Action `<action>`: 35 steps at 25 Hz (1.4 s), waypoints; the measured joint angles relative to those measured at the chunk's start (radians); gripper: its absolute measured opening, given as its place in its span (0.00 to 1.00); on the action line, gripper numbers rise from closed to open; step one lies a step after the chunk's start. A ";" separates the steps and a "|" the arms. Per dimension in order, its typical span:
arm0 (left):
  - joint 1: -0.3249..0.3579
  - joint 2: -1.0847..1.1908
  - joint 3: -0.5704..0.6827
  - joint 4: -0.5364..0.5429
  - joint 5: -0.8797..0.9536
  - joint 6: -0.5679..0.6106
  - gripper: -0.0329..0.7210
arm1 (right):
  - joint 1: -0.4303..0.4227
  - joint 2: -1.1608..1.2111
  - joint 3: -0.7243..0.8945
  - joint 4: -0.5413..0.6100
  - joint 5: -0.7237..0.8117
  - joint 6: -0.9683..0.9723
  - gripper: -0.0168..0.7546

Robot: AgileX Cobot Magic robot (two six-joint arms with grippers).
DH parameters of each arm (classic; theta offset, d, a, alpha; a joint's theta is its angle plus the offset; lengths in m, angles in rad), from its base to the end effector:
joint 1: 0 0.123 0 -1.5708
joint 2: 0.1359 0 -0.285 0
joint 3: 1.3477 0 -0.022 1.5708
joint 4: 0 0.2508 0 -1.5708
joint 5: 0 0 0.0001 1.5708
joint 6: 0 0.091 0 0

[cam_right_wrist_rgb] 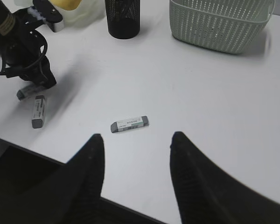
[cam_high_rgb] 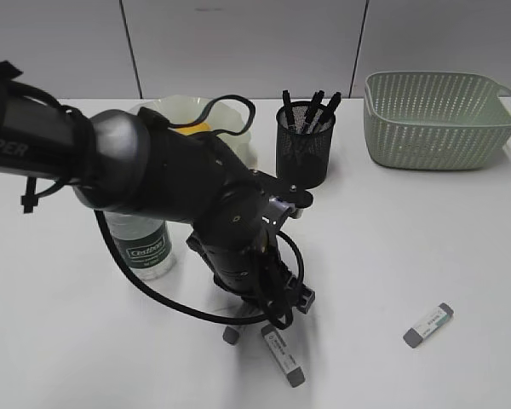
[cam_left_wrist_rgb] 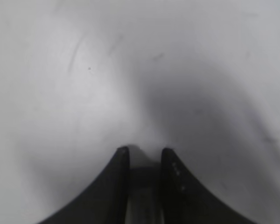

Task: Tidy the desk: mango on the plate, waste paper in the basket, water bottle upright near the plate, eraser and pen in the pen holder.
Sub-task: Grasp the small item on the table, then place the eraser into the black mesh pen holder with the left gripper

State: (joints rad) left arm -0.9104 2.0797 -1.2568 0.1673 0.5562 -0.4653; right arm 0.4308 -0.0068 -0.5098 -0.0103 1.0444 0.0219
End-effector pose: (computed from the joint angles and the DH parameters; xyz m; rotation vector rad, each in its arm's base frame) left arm 0.2501 -0.3089 0.1118 0.8096 2.7383 -0.1345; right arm -0.0055 -0.0034 0.2813 -0.4101 1.9802 0.2757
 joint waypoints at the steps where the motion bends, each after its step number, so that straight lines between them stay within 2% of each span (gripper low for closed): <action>1: 0.000 0.000 0.000 -0.001 -0.017 0.000 0.23 | 0.000 0.000 0.000 0.000 0.000 0.000 0.50; 5: 0.003 -0.046 -0.011 0.031 -0.126 0.000 0.23 | 0.000 0.000 0.000 0.000 0.000 0.000 0.47; 9: 0.035 -0.160 -0.048 0.173 -0.363 0.000 0.23 | 0.000 0.000 0.000 0.000 0.000 0.000 0.44; 12: 0.104 -0.195 -0.071 0.283 -0.661 0.000 0.23 | 0.000 0.000 0.000 0.000 0.000 0.000 0.43; 15: 0.188 -0.158 -0.093 0.300 -0.961 0.000 0.23 | 0.000 0.000 0.000 0.000 0.000 0.000 0.43; 17: 0.236 -0.107 -0.129 0.298 -1.046 0.000 0.23 | 0.000 0.000 0.000 0.000 0.000 0.000 0.43; 21: 0.291 0.019 -0.222 0.295 -1.072 0.000 0.23 | 0.000 0.000 0.000 0.000 0.000 0.000 0.42; 26: 0.294 0.136 -0.317 0.298 -1.072 0.000 0.23 | 0.000 0.000 0.000 0.000 0.000 0.000 0.42; 29: 0.294 0.169 -0.328 0.299 -1.037 0.000 0.24 | 0.000 0.000 0.000 0.000 0.000 0.000 0.42; 30: 0.294 0.172 -0.329 0.299 -1.018 0.000 0.28 | 0.000 0.000 0.000 0.000 0.000 0.000 0.42; 35: 0.294 0.163 -0.329 0.299 -0.952 0.000 0.59 | 0.000 0.000 0.000 0.000 -0.001 0.000 0.42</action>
State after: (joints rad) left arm -0.6160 2.2432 -1.5858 0.4662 -0.3953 -0.4653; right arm 0.4308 -0.0068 -0.5098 -0.0103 1.0436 0.0219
